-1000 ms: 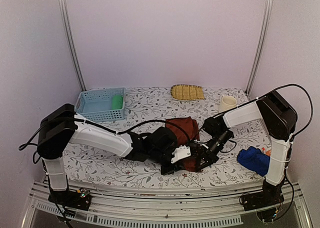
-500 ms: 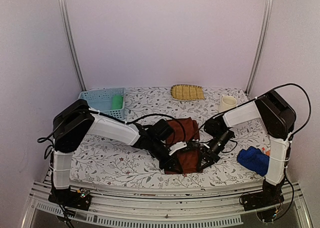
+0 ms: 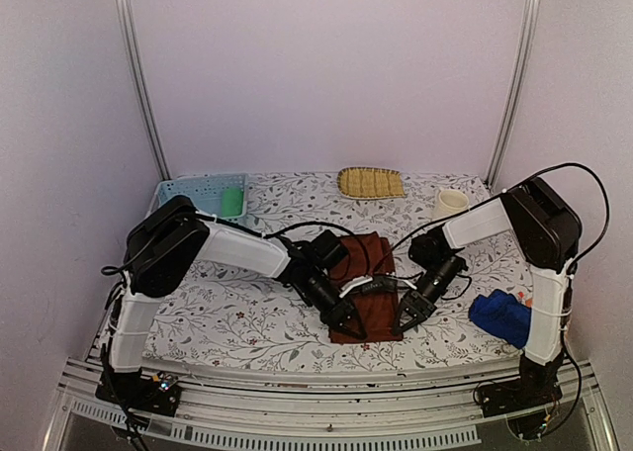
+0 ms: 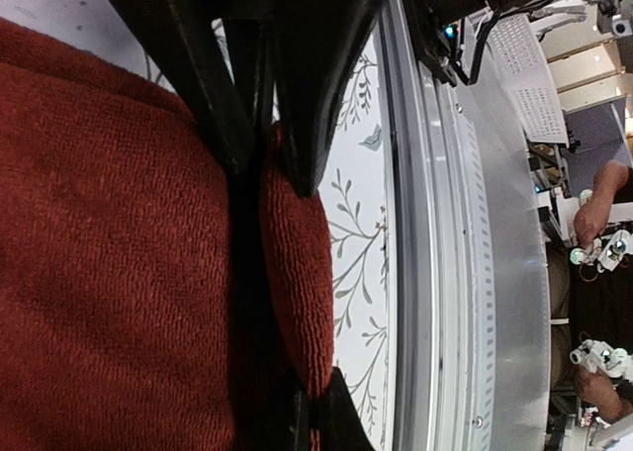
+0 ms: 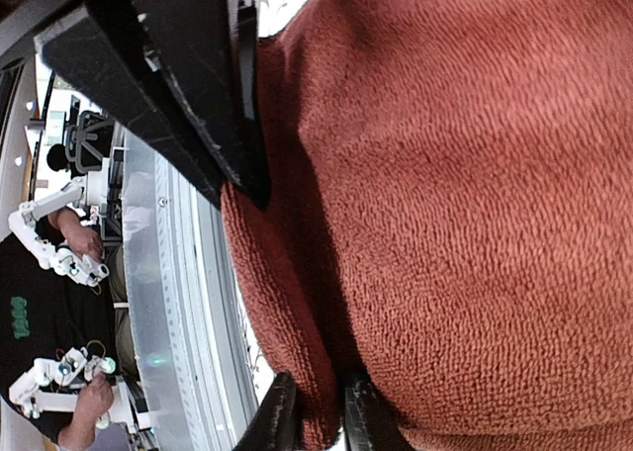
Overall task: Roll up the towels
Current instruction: Roll the towel at the center of the board.
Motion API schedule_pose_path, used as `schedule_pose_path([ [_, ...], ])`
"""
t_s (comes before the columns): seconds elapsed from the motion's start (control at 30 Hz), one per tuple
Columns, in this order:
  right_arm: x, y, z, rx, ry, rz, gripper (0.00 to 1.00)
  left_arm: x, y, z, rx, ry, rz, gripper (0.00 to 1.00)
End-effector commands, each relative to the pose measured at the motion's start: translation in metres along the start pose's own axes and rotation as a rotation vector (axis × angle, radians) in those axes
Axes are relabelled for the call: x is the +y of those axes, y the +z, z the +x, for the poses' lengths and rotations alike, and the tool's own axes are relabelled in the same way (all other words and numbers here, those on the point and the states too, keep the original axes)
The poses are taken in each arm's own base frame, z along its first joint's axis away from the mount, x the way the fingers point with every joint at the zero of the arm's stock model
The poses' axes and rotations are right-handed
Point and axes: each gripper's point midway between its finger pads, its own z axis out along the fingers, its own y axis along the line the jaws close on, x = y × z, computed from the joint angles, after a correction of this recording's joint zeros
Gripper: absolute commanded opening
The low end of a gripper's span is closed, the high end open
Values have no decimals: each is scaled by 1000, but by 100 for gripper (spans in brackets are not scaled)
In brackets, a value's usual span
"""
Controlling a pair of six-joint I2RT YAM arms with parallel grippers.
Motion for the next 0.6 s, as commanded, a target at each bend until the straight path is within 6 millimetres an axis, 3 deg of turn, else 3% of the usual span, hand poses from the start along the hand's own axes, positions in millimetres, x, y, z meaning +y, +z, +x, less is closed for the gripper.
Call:
schedule_pose_path([
  [0.0,24,-13,-6,-43,-134,14,28,35,2,34,91,-263,-64,0],
  [0.13,27,-41,-10,-94,-169,87,39,38,4,39,101,-319,-65,0],
  [0.27,32,-62,-12,-122,-211,153,40,42,6,44,113,-379,-49,0],
  [0.47,40,-68,-13,-168,-270,217,39,54,5,43,99,-436,-74,0],
  [0.57,35,-69,-19,-153,-360,353,36,53,5,42,94,-456,-71,0],
])
